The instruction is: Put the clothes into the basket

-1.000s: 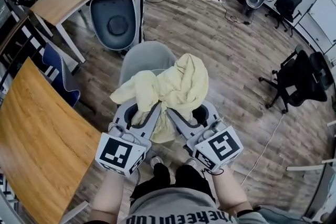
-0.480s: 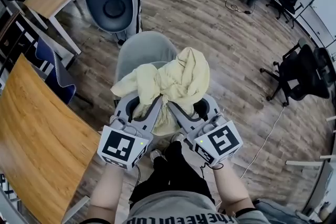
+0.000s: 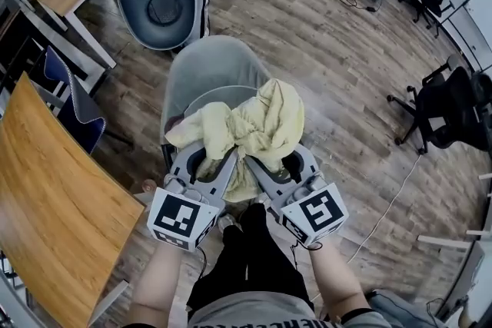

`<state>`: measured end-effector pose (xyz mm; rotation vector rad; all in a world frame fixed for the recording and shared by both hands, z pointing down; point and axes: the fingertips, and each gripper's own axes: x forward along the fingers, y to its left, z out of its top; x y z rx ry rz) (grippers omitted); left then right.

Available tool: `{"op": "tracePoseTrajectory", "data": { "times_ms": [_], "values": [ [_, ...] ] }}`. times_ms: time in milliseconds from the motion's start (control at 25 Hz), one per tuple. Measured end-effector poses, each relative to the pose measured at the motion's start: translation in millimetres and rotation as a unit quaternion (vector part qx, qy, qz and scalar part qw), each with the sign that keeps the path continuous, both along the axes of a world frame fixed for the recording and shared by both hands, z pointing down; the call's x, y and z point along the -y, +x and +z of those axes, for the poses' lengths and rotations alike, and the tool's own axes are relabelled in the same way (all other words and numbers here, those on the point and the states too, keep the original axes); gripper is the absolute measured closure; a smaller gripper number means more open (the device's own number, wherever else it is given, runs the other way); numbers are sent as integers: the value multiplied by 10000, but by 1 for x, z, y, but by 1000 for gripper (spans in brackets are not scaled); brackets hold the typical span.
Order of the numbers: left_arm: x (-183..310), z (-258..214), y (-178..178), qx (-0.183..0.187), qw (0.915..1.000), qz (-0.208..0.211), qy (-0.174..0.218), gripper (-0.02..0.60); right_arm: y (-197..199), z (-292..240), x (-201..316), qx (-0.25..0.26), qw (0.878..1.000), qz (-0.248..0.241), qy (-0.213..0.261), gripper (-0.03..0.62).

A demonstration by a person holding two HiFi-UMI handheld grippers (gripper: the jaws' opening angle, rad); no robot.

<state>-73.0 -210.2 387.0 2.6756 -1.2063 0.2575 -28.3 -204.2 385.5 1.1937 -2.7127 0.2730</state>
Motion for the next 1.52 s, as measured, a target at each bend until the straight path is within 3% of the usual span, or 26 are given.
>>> {"op": "tracePoseTrajectory", "data": {
  "times_ms": [400, 880, 1520],
  "values": [
    [-5, 61, 2, 90, 9983, 4, -570, 478, 2, 60, -5, -68, 9988, 50, -475, 382],
    [10, 86, 7, 219, 9977, 21, -643, 477, 7, 85, 10, -114, 9981, 183, -575, 381],
    [11, 129, 7, 273, 9932, -126, -1123, 472, 12, 126, 12, -344, 9932, 194, -1093, 367]
  ]
}}
